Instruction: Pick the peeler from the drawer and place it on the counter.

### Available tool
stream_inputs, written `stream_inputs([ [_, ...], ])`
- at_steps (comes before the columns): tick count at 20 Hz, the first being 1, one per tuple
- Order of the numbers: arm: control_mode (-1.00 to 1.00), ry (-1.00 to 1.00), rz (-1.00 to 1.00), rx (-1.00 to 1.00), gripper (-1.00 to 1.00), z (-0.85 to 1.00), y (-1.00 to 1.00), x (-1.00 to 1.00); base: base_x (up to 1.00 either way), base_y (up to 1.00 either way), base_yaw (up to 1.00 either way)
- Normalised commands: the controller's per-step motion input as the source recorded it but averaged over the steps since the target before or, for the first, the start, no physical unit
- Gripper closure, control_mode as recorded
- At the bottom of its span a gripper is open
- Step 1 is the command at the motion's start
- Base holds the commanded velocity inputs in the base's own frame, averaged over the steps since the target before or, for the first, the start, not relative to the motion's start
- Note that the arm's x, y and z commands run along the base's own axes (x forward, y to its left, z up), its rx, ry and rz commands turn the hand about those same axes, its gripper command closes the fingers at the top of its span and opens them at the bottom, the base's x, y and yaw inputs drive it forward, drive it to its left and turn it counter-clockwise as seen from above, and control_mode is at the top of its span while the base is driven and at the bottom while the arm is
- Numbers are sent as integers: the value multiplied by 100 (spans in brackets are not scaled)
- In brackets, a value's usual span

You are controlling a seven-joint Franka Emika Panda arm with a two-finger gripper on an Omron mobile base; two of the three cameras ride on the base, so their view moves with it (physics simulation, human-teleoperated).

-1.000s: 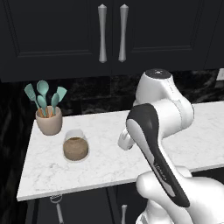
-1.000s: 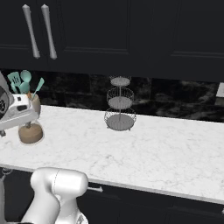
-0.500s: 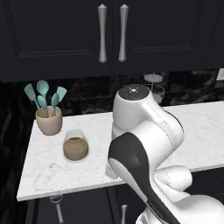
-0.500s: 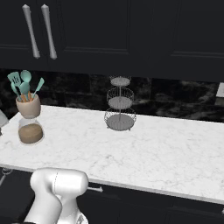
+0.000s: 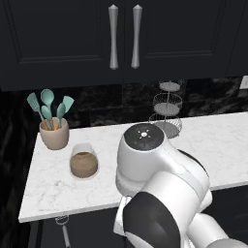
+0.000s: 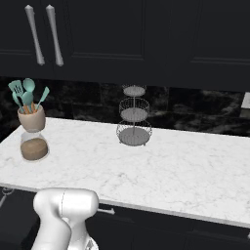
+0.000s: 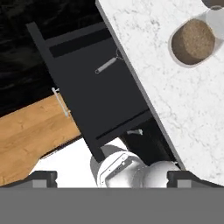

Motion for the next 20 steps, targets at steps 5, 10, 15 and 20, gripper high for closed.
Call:
stream_inputs([
  [5, -100, 0, 18, 0, -100, -25, 49, -31, 0, 0, 0],
  [10, -100, 0, 12, -3, -100, -7, 64, -13, 0, 0, 0],
  [15, -100, 0, 8, -8, -100, -11, 75, -2, 0, 0, 0],
  [20, -100, 3, 2, -12, -100, -37, 34, 0, 0, 0, 0],
])
